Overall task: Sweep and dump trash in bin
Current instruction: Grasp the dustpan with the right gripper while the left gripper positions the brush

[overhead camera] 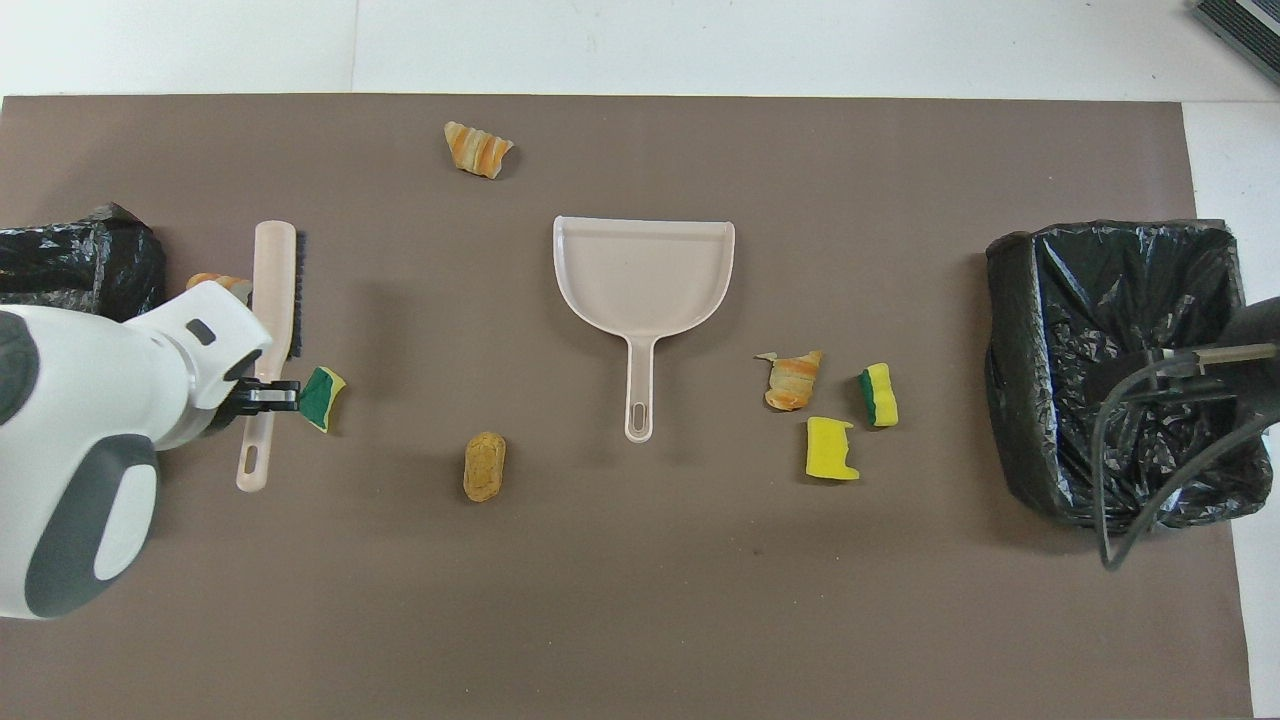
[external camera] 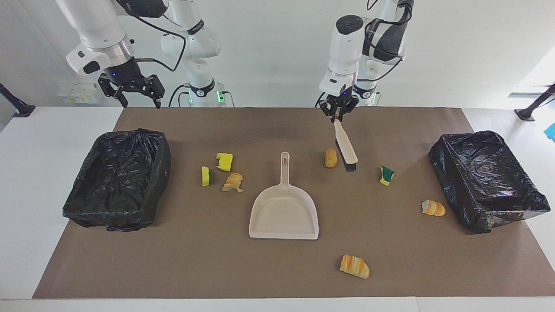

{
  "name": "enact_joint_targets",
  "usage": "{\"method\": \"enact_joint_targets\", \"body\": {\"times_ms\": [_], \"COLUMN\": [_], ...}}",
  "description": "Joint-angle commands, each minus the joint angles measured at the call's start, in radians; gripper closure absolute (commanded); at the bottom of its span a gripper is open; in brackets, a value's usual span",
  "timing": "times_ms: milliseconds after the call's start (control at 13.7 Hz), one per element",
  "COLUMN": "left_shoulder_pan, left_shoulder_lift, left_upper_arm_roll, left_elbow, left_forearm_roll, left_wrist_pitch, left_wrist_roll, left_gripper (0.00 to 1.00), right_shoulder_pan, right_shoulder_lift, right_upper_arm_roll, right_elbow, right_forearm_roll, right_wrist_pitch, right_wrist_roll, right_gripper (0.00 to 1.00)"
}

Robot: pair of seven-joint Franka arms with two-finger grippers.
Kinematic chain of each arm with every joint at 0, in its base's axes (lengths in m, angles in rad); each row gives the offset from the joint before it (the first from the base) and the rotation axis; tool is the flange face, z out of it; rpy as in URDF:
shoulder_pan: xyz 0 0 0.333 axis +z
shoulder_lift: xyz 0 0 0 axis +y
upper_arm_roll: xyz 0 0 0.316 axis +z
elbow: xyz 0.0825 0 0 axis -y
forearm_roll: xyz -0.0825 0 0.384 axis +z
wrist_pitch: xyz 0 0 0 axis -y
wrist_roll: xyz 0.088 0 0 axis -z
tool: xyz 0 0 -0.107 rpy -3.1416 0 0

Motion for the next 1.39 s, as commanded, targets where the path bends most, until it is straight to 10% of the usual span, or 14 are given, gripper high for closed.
{"method": "enact_joint_targets", "body": {"times_ms": [0, 438, 1315], "left_shoulder_pan": [0.105, 0.219, -0.032], "left_shoulder_lift": [0.093, 0.305, 0.234], "left_upper_arm_roll": [-0.016, -0.016, -0.035], "left_elbow": [0.04, 0.098, 0.053], "left_forearm_roll": [0.07, 0.317, 0.201], "left_wrist_pitch": [0.082, 0.231, -0.042], "left_wrist_roll": [0.112, 0.108, 0.117], "left_gripper": [1.0, 1.0, 1.0], "right_shoulder_pan": [0.056, 0.305, 0.516], "right_shoulder_lift": [0.071, 0.31, 0.559], "right_upper_arm_roll": [0.01, 0.014, 0.02], "right_elbow": [0.002, 0.106, 0.155], "right_forearm_roll": [-0.015, -0.009, 0.073], "right_wrist_pitch": [0.083, 0.167, 0.388], "right_wrist_roll": [-0.002, 0.445, 0.661], "right_gripper": [0.0, 0.0, 0.0]}}
